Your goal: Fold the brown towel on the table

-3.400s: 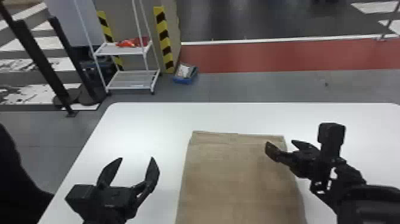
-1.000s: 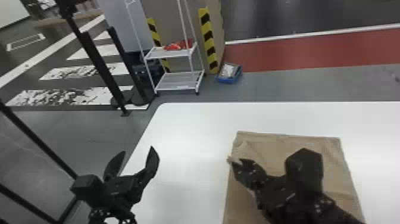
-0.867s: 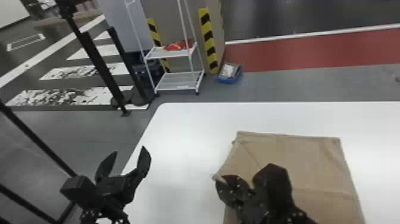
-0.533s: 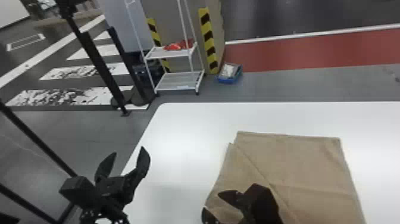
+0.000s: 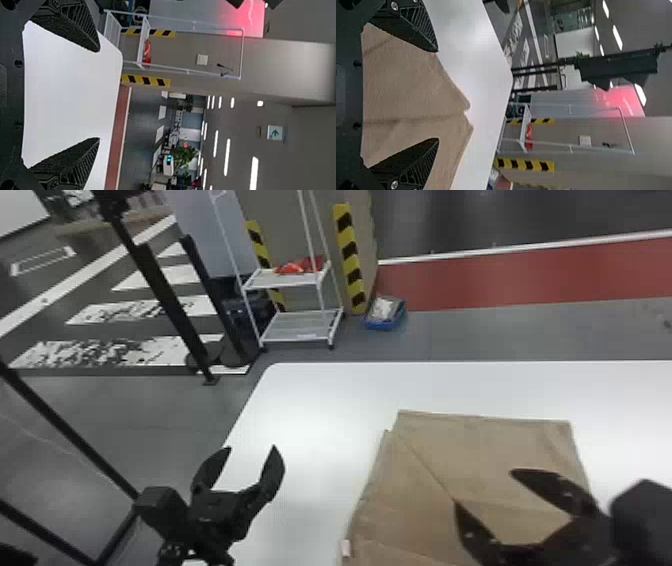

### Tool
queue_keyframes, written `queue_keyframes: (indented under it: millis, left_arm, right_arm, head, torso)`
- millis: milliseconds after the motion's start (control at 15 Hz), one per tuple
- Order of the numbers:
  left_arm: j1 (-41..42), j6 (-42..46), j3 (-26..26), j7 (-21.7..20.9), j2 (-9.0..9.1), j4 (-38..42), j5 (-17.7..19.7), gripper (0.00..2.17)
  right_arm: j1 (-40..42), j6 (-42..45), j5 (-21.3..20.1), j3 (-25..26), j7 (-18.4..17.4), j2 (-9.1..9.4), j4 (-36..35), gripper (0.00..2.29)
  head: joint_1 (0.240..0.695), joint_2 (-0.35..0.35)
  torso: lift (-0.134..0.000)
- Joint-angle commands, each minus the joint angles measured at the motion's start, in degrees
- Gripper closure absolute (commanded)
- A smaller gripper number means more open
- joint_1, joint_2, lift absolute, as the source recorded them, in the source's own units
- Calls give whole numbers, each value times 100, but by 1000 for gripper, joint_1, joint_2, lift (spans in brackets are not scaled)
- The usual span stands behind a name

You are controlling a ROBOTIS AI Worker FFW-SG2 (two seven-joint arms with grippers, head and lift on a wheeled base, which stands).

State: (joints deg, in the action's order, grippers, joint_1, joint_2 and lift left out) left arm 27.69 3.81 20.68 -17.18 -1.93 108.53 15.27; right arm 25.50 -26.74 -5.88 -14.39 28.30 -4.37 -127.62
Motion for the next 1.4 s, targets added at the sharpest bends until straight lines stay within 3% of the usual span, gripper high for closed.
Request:
queue_keyframes:
  millis: [0,133,200,400,467,600,733,867,1067,1333]
  left_arm:
    - [-53,-272,156,-761,8,-209,-323,76]
    - [-45,-834,367,-1719,-9,-271,-578,80]
    - [-45,-1397,481,-2308,-44,-148,-718,80]
    - [-1,-2258,630,-3609,-123,388,-1606,83]
    - [34,-2381,621,-4039,-176,573,-1966,83]
    - [122,-2434,604,-4646,-185,951,-2379,87]
    - [158,-2645,586,-5120,-229,1267,-2555,83]
    - [298,-2697,349,-5586,-299,1707,-2960,80]
    - [404,-2592,-240,-5665,-457,1882,-3548,140]
    - [395,-2012,-882,-5498,-475,1496,-4287,211]
  right_arm:
    - [324,164,764,1492,176,32,-220,76]
    - [517,164,1713,2924,571,278,-316,80]
    - [508,94,2073,3601,773,401,-299,80]
    - [447,-29,2451,4787,949,442,-149,80]
    - [412,-29,2513,5051,984,442,-26,80]
    - [262,-47,2504,5368,1222,442,158,80]
    - [254,-47,2504,5411,1257,442,308,80]
    - [201,-47,2504,5429,1257,442,431,80]
    - [157,-64,2504,5429,1257,442,492,80]
    - [131,-64,2513,5438,1257,442,562,80]
  head:
    - [695,350]
    - [695,337]
    - [695,275]
    - [695,122]
    - [695,5]
    - [695,-81]
    - [695,-147]
    - [695,-205]
    - [695,-262]
    - [695,-332]
  torso:
    - [-113]
    - [-113]
    - [-113]
    - [-113]
    - [-113]
    - [-113]
    - [-113]
    - [-113]
    - [-113]
    - [-113]
